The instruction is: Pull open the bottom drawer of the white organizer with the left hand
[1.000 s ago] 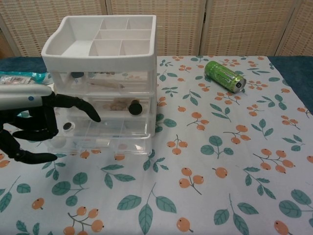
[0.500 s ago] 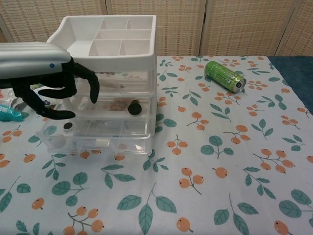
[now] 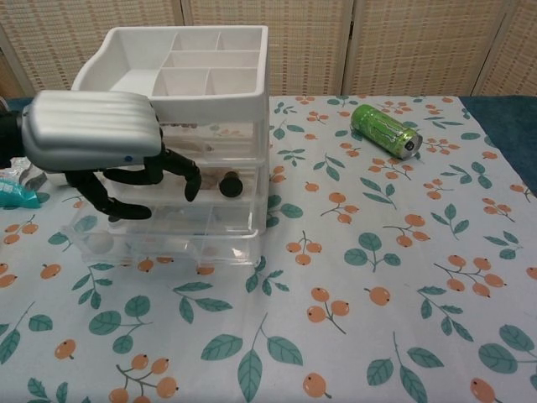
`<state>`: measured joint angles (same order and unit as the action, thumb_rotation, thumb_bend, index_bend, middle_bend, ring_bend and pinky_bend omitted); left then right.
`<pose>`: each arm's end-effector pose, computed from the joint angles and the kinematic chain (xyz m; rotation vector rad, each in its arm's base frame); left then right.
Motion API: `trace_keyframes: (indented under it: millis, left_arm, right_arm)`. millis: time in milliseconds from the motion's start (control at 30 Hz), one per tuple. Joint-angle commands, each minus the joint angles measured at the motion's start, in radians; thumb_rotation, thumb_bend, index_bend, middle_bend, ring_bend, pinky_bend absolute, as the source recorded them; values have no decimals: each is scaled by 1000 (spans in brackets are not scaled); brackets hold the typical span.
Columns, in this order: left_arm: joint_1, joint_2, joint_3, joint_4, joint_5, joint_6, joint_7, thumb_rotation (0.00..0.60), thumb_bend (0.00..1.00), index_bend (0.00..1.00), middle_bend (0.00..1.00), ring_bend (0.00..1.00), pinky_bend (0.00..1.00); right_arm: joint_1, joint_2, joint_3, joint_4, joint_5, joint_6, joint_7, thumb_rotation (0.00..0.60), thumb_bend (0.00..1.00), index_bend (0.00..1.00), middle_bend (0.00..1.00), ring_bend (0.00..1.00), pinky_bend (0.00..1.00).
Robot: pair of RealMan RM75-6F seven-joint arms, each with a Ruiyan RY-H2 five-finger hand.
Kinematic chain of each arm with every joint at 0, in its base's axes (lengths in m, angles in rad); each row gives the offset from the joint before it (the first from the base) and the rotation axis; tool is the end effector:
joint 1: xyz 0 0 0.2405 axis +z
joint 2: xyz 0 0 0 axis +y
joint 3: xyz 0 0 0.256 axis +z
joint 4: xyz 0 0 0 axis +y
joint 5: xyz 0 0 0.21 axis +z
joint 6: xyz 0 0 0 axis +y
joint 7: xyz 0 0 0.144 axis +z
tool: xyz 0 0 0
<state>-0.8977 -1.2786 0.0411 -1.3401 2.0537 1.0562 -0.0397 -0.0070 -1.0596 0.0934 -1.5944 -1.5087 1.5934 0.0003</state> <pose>-0.1321 0.3247 0.0377 -2.5224 0.0155 -0.9752 -0.3222 -0.1601 0.1997 1.2834 -0.7792 0.8798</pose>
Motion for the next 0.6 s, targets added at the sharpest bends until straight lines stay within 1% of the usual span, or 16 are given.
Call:
trace_keyframes:
  millis: [33,133,233,367,500,600]
  left_arm:
    - [-18,-24,17,35,15,8,19,600,292,375,914,959,1000]
    - [-31,-36,29,62,21,8,22,600,263,372,920,967,1000]
    - [-45,-45,41,93,37,13,42,600,261,361,926,975,1000]
    - [-63,-49,62,115,48,25,23,600,260,359,926,976,1000]
    - [-74,-50,80,127,50,34,4,600,215,359,927,977,1000]
    - [-79,-50,92,130,51,38,2,600,205,359,926,976,1000]
  right_arm:
    - [3,-2,0,1,2,-5,0,600,279,125,177,173,168]
    - [6,-3,1,3,6,-11,-1,600,279,125,177,173,168]
    - [8,-5,1,6,10,-17,0,600,279,125,177,174,168]
    - [10,-7,2,7,13,-21,0,600,279,125,177,176,168]
    - [12,-9,2,9,16,-26,0,600,279,125,177,176,168]
    - [13,-10,2,10,18,-27,1,600,279,125,177,176,168]
